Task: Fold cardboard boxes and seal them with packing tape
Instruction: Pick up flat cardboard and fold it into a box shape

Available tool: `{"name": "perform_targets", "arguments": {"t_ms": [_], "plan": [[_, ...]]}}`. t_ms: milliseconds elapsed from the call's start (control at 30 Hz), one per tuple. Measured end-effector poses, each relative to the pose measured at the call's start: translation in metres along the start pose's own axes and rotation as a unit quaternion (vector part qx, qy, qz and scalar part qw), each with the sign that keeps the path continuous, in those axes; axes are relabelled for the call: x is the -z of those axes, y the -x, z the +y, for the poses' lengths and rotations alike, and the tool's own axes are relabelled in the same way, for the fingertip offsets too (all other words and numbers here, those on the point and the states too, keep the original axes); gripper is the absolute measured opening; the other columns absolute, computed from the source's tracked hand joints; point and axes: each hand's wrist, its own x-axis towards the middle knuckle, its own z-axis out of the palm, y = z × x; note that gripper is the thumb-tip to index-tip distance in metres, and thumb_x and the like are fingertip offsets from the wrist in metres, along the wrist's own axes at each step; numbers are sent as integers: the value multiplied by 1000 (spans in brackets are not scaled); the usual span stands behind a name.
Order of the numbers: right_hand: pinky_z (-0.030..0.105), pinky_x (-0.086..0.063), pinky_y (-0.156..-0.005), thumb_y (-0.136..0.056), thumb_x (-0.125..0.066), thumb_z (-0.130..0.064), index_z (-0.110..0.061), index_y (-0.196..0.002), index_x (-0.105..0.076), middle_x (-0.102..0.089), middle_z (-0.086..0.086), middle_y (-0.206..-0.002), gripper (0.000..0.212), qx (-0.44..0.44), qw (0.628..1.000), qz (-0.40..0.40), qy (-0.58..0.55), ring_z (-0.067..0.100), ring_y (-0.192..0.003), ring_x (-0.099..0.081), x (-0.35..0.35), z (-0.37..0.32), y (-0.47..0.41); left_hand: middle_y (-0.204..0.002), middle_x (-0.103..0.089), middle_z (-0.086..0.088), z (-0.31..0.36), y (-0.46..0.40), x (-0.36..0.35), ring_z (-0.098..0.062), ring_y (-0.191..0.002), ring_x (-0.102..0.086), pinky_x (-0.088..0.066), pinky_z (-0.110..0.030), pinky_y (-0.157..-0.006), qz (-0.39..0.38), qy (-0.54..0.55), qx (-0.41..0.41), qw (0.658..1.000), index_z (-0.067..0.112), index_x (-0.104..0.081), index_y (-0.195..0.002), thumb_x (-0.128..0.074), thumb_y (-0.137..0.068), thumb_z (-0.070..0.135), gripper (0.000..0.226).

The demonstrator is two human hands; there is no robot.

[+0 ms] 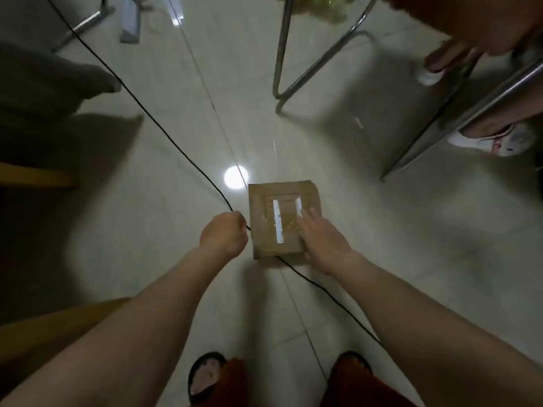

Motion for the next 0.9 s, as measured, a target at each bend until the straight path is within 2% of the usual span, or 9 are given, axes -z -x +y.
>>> {"name": "perform_targets", "arguments": {"t_ms": [167, 267, 400, 467, 533, 567, 700, 800, 900], "plan": [[61, -2, -114, -84, -66, -38, -12, -149, 20, 21, 11, -158, 111, 14, 989, 8, 149, 33, -145, 18, -63, 8, -64, -133, -56, -8, -23, -57, -58, -26, -117, -54, -43, -32, -89, -40, 12, 26, 999, 13, -55, -131, -42, -99, 17, 35], [66, -13, -108, -92, -57, -30, -19, -148, 21, 18, 13, -158, 98, 16, 985, 15, 172, 37, -146, 10, -84, 7, -84, -136, -53, -11, -38, -76, -79, -28, -121, -51, -43, -33, -94, -57, 10, 30, 998, 12, -50, -135, -41, -98, 15, 39], [55, -31, -104, -96, -44, -7, -12, -152, 1, 3, 16, -159, 72, 29, 992, -4, 126, 43, -144, -7, -84, 4, -87, -141, -47, -13, -46, -81, -83, -29, -125, -48, -42, -35, -96, -106, 12, 31, 994, 12, -38, -143, -45, -95, 8, 48], [52, -40, -95, -87, -52, 5, -2, -145, -28, -23, 23, -153, 63, 61, 993, 65, 83, 46, -135, -31, -69, 3, -84, -147, -39, -13, -45, -76, -73, -29, -132, -42, -42, -36, -102, -99, 33, 31, 994, 13, -27, -149, -49, -90, 1, 65], [45, -50, -68, -67, -64, 18, 3, -115, -56, -57, 26, -120, 51, 71, 991, 107, 44, 44, -100, -59, -37, 1, -77, -155, -26, -10, -40, -62, -53, -27, -141, -29, -35, -36, -109, -69, 45, 29, 996, 17, -13, -154, -54, -83, -7, 85], [44, -49, -68, -66, -60, 20, 2, -109, -57, -61, 24, -110, 47, 62, 993, 96, 14, 42, -94, -61, -16, 1, -69, -159, -18, -7, -36, -51, -39, -25, -145, -21, -31, -35, -111, -54, 44, 20, 997, 19, -7, -155, -59, -81, -7, 93], [39, -45, -88, -84, -50, 3, -17, -124, -54, -61, 10, -119, 45, -1, 992, 84, -96, 31, -110, -55, 77, 1, -16, -163, -5, 3, -2, 5, 34, -21, -150, 0, -18, -36, -119, -5, 38, -55, 998, 26, -1, -155, -85, -71, 17, 119], [35, -44, -74, -85, -42, 5, -20, -116, -57, -62, 7, -105, 43, 3, 990, 78, -118, 29, -96, -57, 166, -13, 41, -160, -20, 5, 39, 60, 115, -19, -149, -6, -9, -34, -120, 71, 1, -128, 989, 27, -15, -154, -83, -74, 26, 104], [31, -35, -67, -86, -40, 3, -19, -114, -55, -61, 6, -104, 39, 28, 992, 77, -94, 28, -96, -57, 265, -39, 101, -141, -52, 4, 83, 118, 200, -16, -135, -39, -13, -28, -116, 107, -64, -209, 970, 26, -40, -145, -76, -82, 29, 72]]}}
